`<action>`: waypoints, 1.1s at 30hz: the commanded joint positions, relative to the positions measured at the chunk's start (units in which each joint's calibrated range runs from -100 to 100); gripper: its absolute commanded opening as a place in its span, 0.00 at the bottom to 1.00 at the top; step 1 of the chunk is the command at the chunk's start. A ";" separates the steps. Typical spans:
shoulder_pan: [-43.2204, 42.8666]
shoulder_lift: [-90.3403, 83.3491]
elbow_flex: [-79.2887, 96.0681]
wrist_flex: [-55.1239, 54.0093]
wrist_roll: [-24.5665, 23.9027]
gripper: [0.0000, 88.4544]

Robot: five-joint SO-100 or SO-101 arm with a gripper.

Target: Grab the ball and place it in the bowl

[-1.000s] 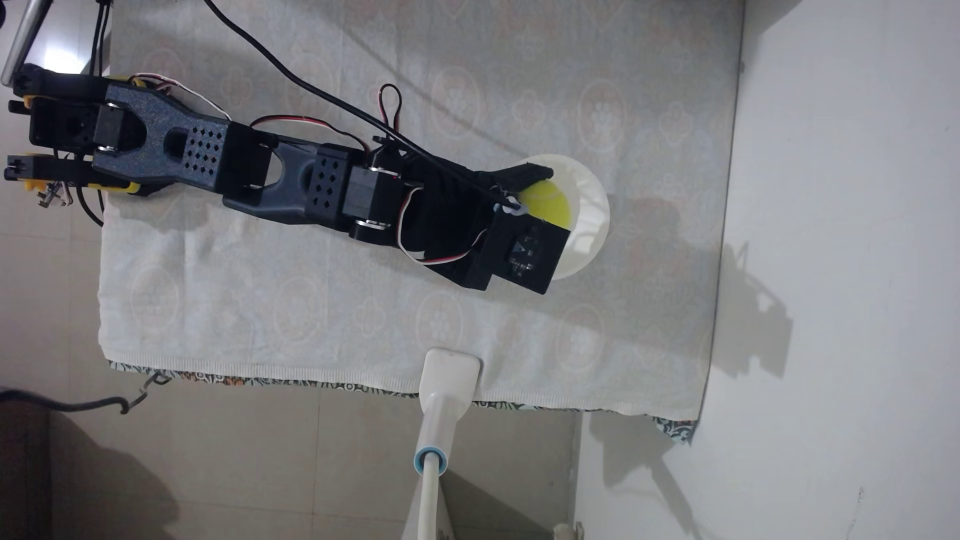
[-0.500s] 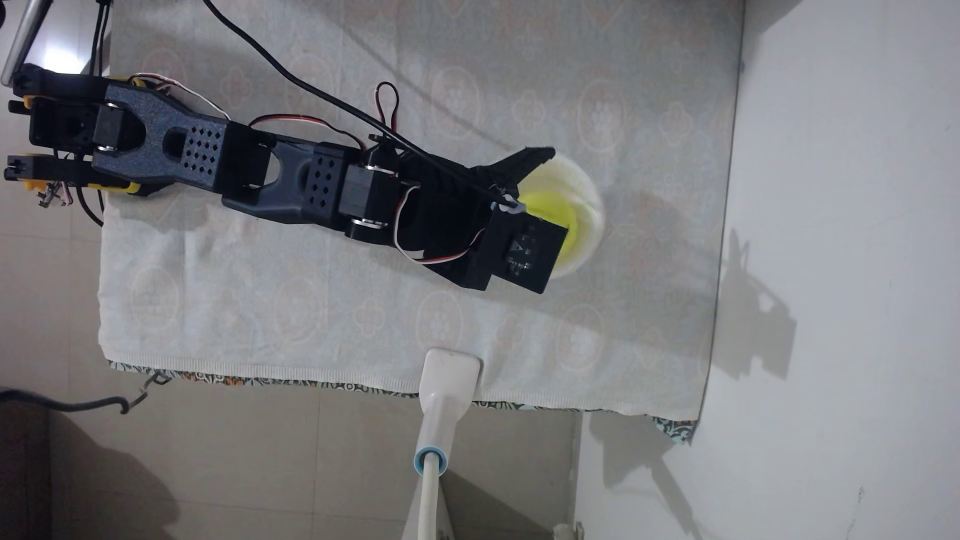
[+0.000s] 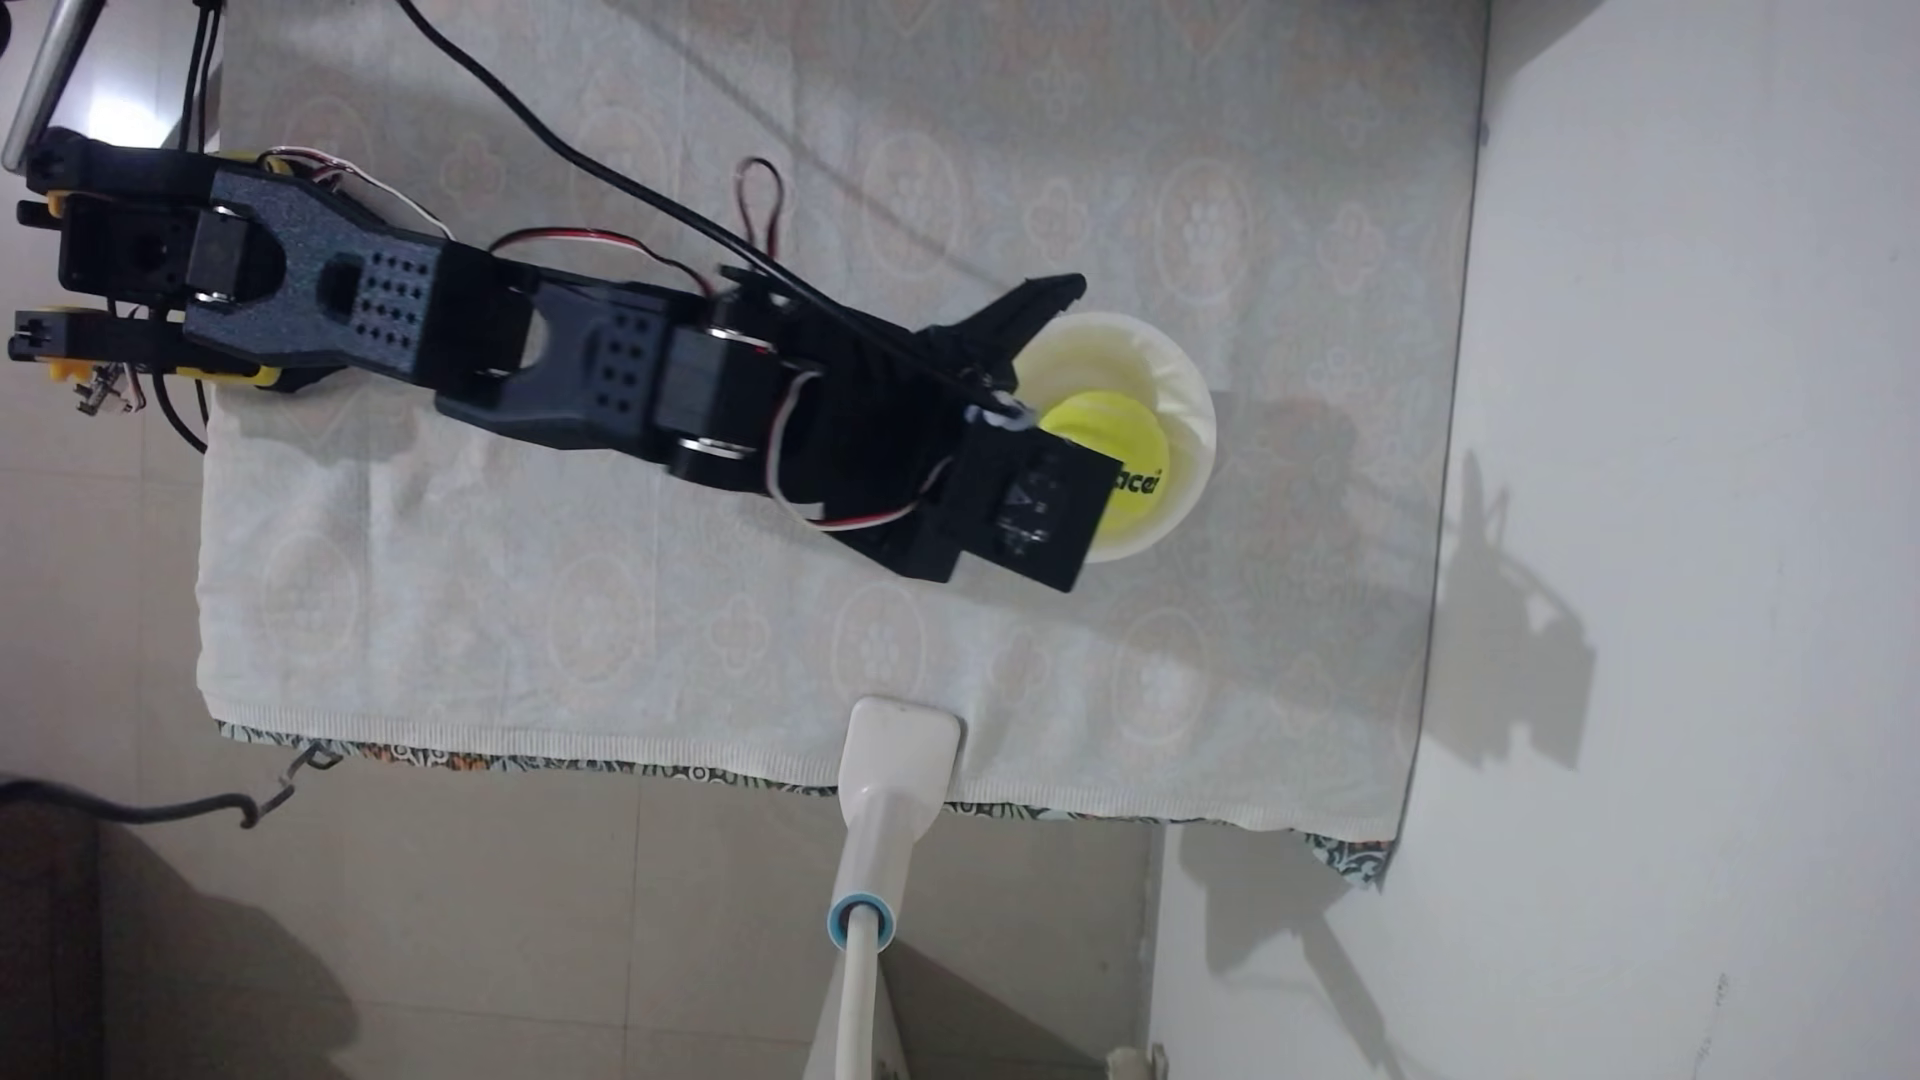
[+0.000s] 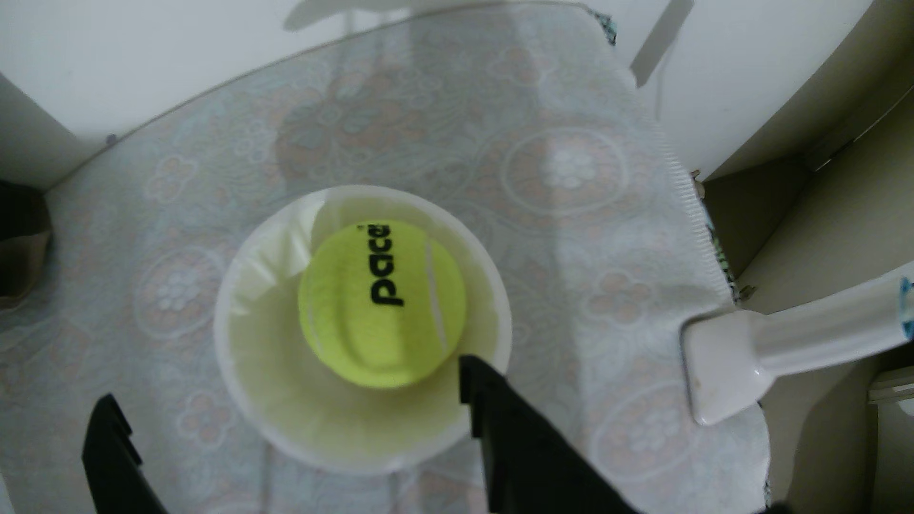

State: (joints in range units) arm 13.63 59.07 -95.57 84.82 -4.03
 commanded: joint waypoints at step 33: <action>-15.83 -54.93 56.09 15.01 -3.13 0.48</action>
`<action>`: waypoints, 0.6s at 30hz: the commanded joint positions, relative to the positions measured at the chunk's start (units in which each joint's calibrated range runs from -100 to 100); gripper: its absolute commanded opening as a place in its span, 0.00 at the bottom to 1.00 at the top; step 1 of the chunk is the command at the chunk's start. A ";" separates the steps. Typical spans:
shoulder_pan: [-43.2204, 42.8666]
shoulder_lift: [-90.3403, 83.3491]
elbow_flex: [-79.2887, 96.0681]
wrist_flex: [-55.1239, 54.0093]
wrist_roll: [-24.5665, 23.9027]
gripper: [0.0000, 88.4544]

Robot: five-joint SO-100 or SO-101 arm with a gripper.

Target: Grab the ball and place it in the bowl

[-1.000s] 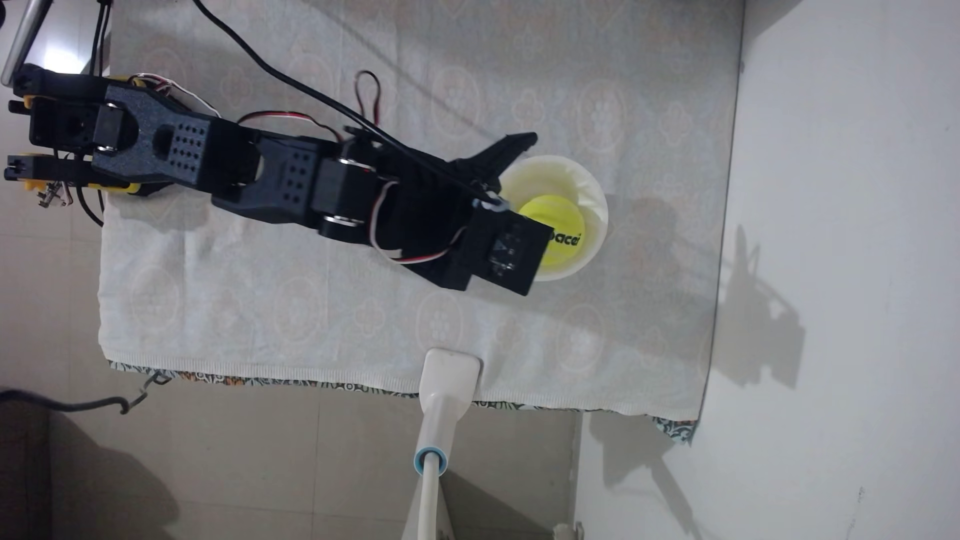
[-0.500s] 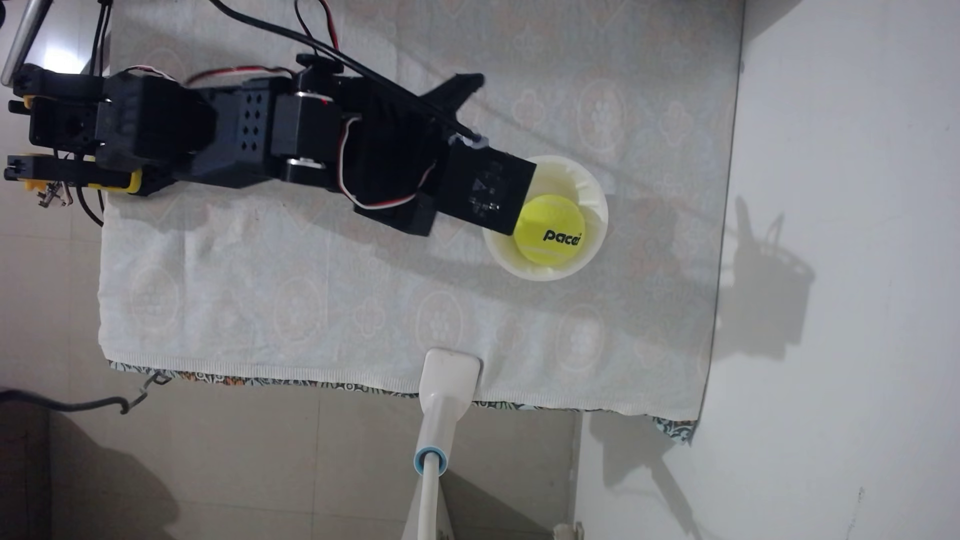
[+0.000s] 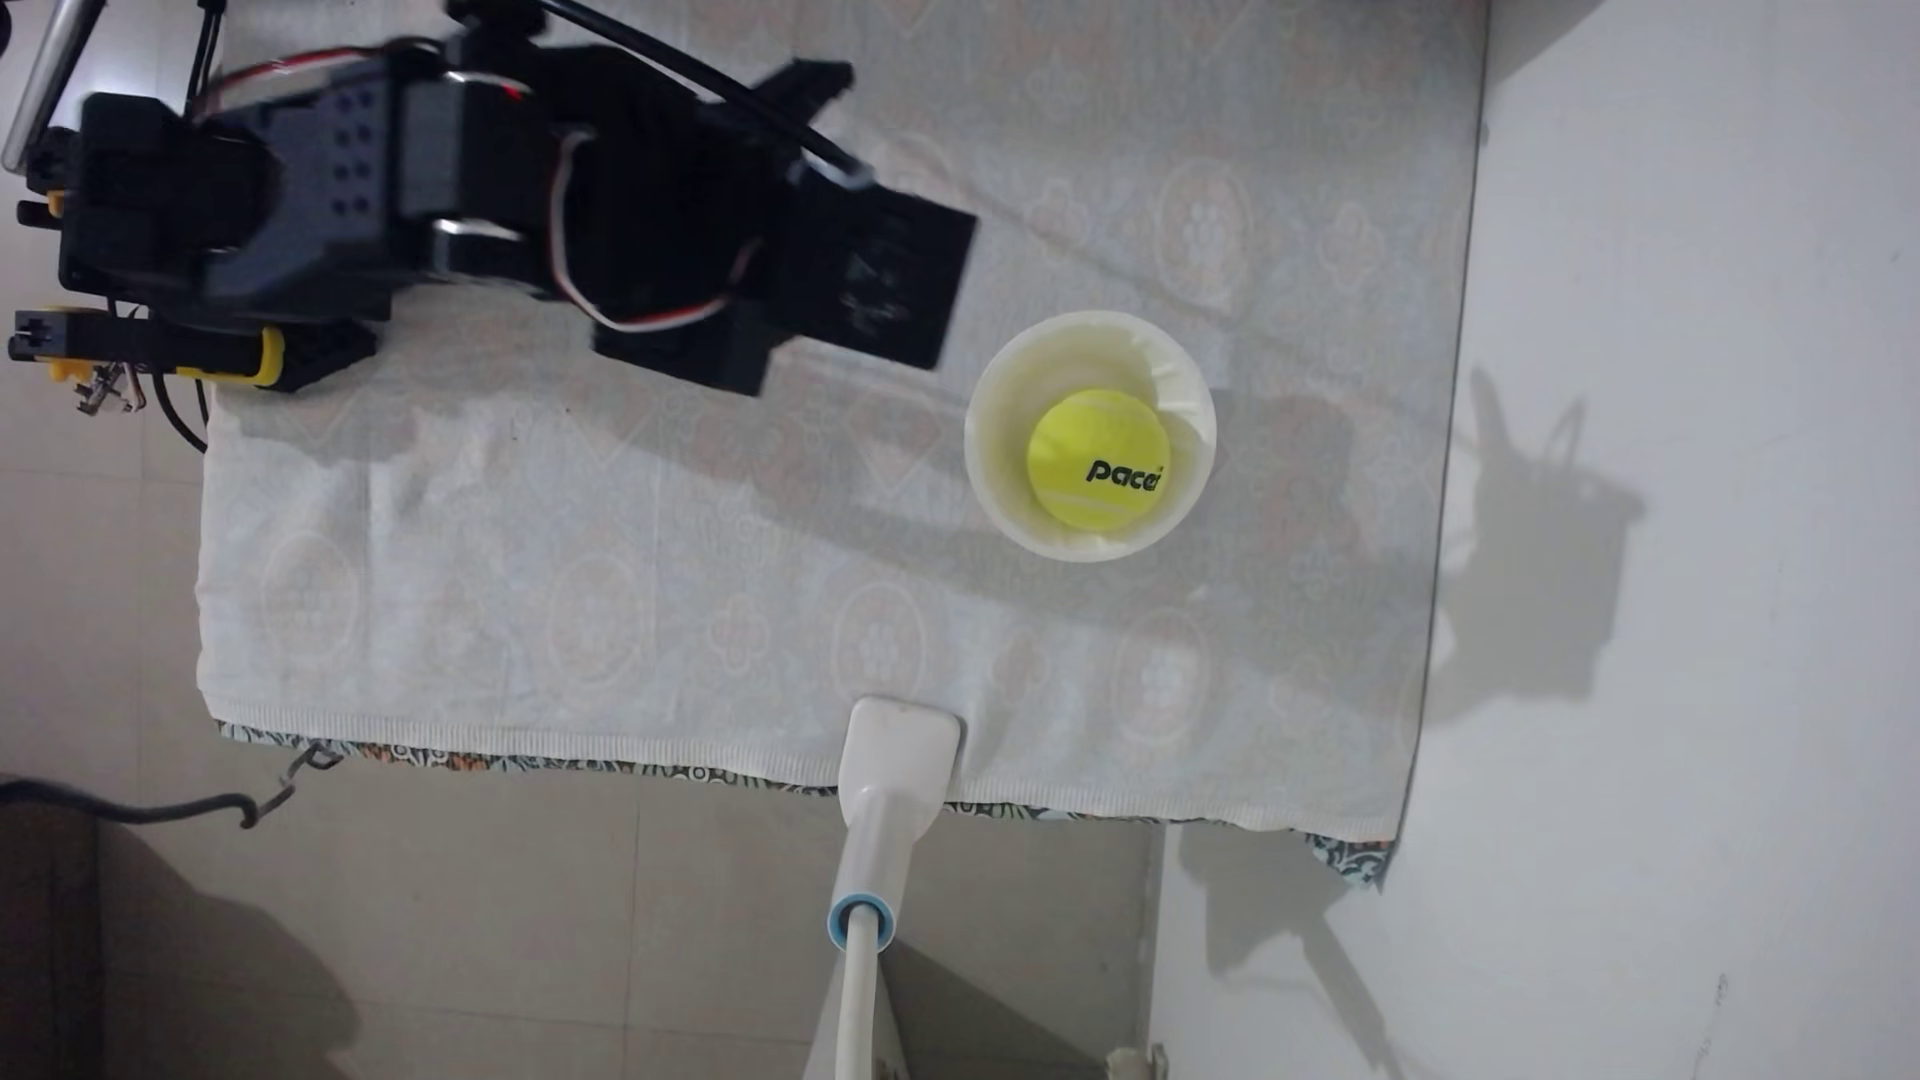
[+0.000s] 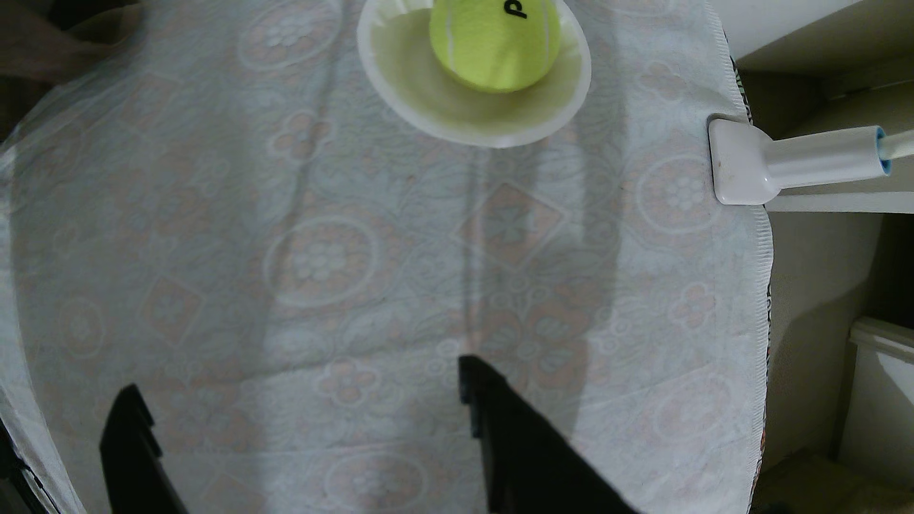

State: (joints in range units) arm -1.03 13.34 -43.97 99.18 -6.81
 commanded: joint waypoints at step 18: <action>1.91 -22.64 24.93 -5.34 2.05 0.46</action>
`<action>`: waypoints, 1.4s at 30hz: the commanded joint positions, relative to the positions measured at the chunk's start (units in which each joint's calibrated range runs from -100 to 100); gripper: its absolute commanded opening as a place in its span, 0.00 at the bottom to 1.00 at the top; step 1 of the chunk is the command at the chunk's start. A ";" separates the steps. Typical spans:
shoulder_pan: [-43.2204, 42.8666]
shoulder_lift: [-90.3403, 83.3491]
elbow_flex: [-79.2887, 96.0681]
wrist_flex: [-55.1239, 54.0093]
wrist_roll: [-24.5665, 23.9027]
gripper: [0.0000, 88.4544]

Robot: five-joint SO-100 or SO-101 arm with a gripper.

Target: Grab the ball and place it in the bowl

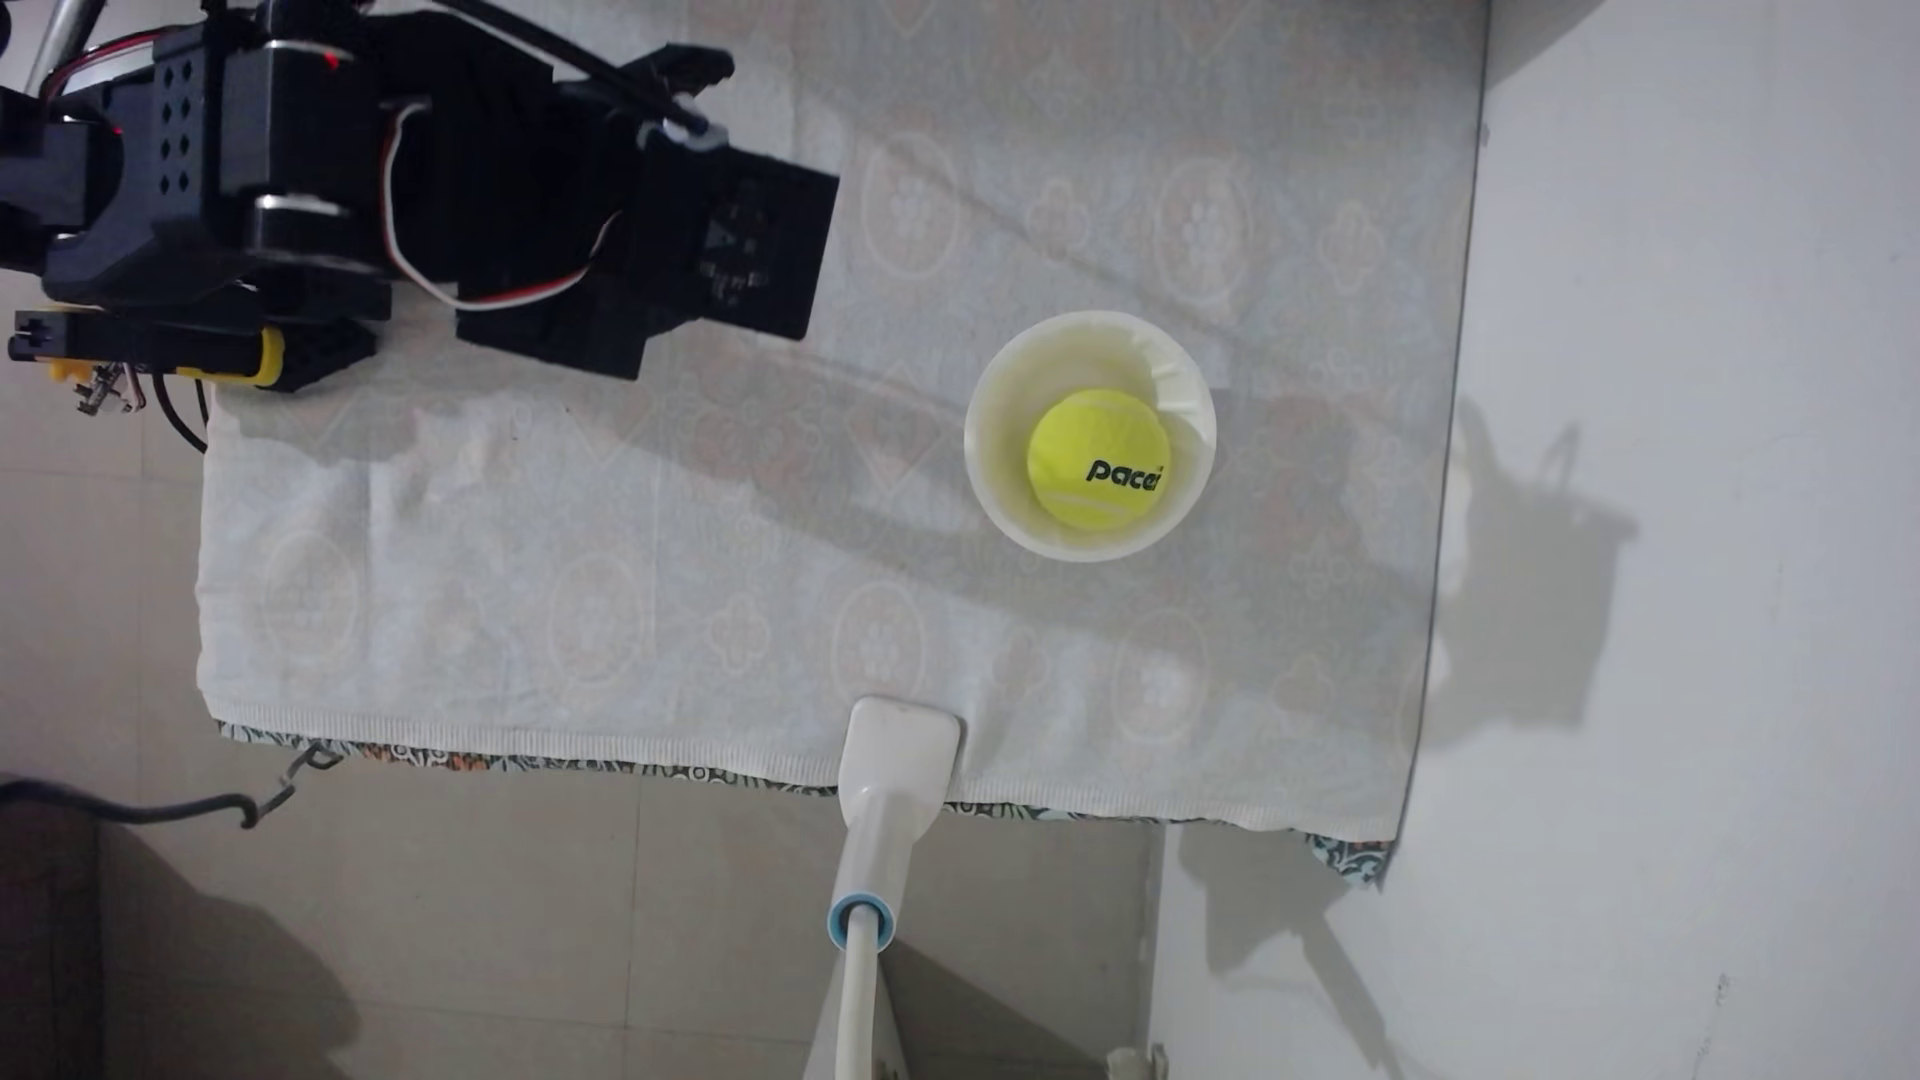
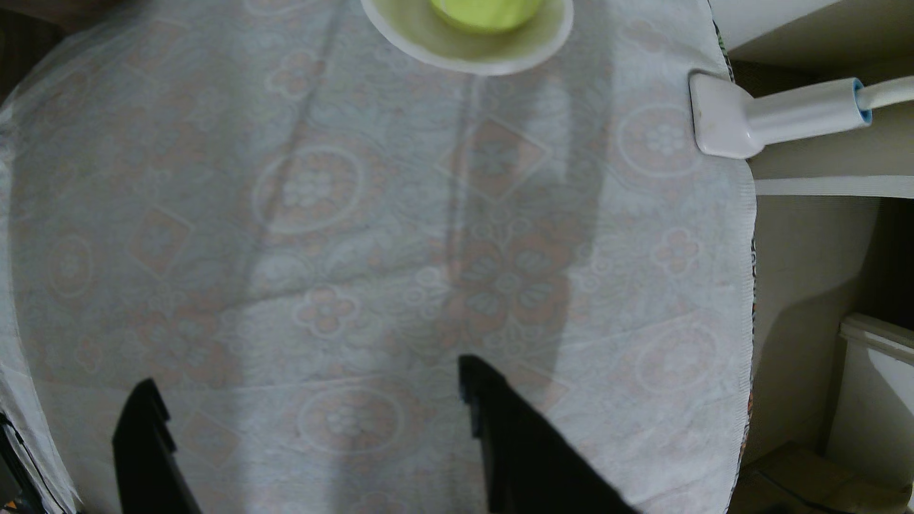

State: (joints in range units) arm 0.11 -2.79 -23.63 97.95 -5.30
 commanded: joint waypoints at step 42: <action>-0.89 -37.09 57.30 -23.16 3.32 0.12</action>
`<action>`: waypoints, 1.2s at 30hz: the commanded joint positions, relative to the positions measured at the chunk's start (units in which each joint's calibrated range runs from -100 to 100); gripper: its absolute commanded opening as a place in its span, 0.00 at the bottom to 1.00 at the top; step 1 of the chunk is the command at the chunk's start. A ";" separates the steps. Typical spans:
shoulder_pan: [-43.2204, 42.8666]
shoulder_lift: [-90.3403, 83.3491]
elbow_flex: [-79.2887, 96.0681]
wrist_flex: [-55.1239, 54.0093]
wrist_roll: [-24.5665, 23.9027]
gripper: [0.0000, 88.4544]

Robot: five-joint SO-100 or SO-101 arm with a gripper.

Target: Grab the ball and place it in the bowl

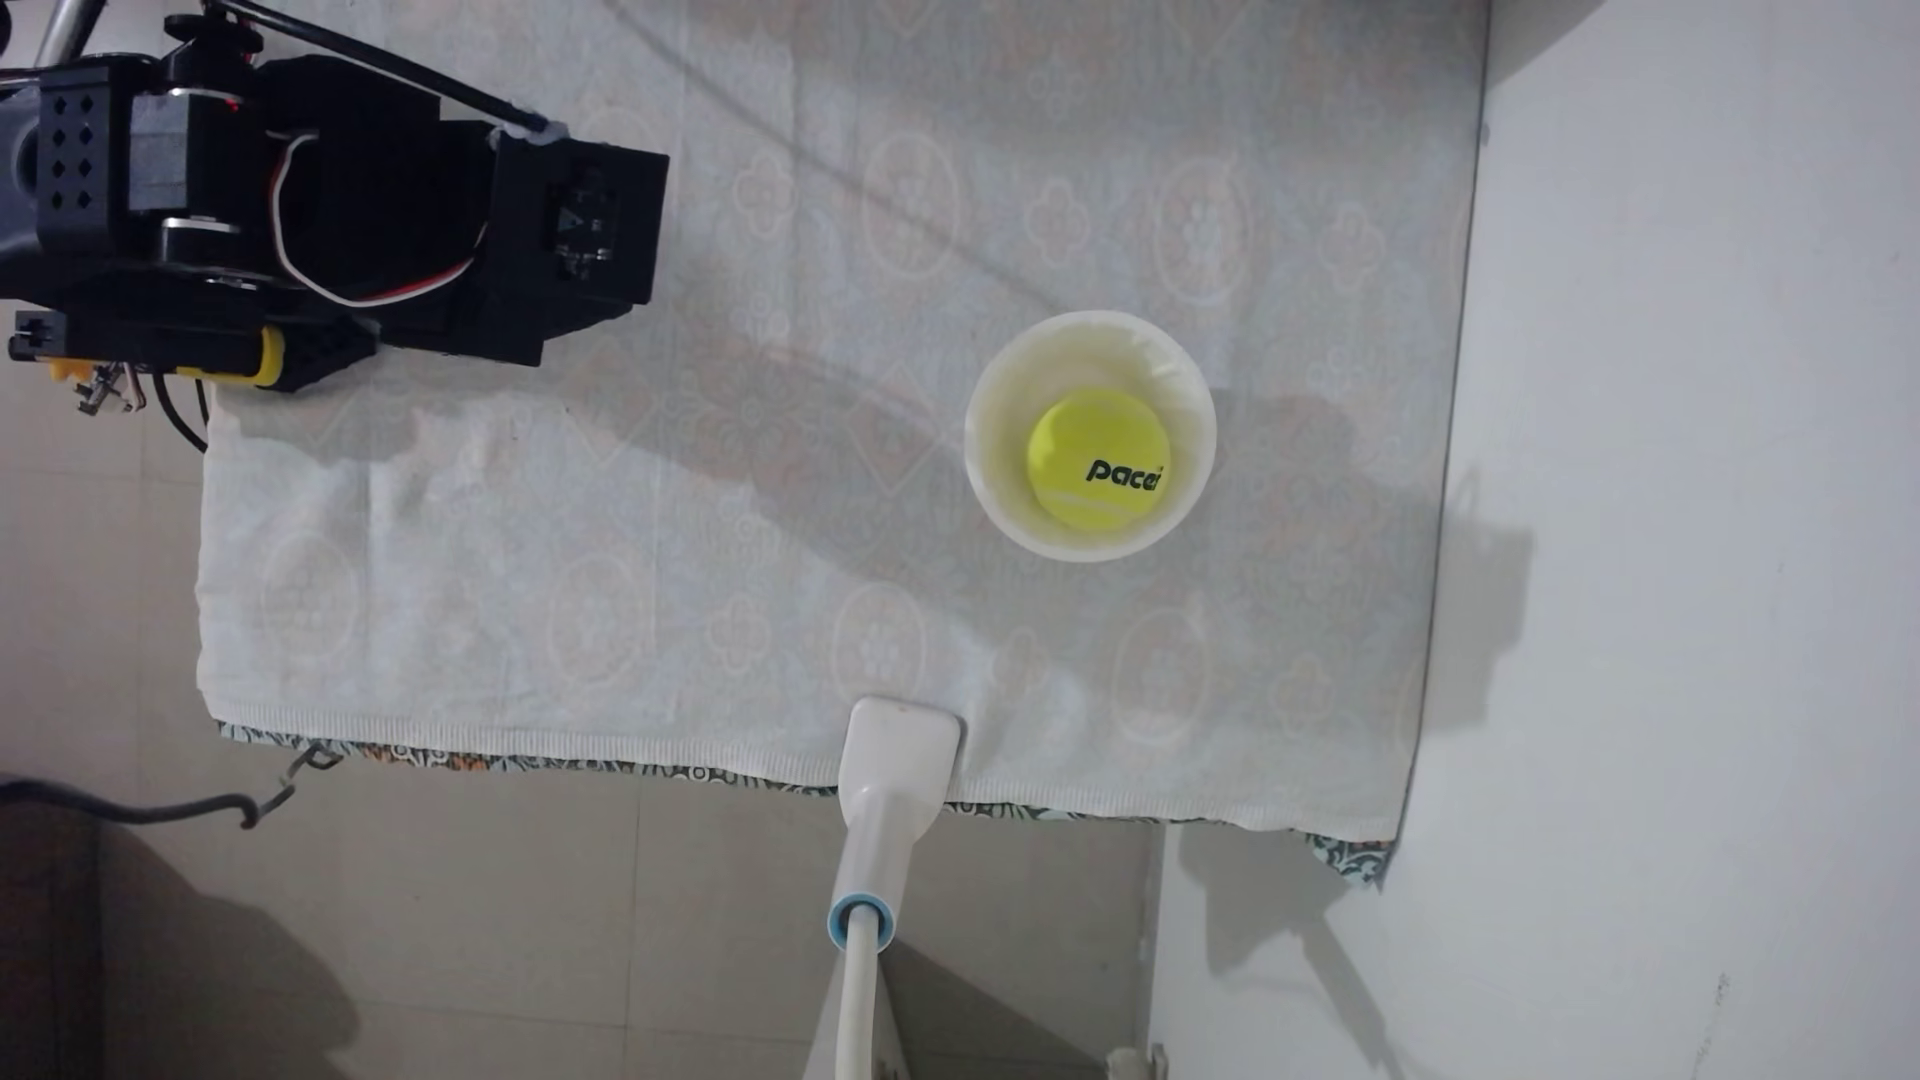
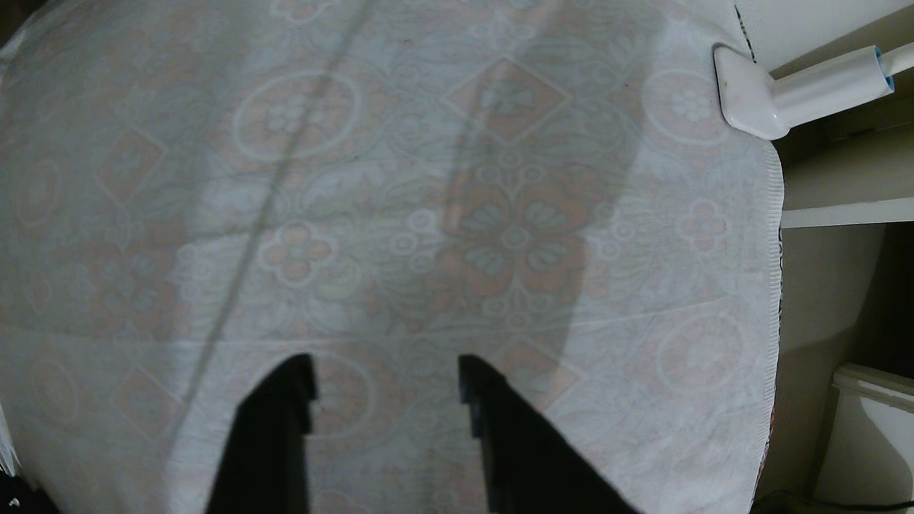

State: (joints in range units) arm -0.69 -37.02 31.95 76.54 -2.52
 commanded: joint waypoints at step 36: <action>-3.50 -27.97 45.15 -18.51 0.88 0.00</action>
State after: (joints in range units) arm -4.24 -63.02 76.59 59.47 -1.93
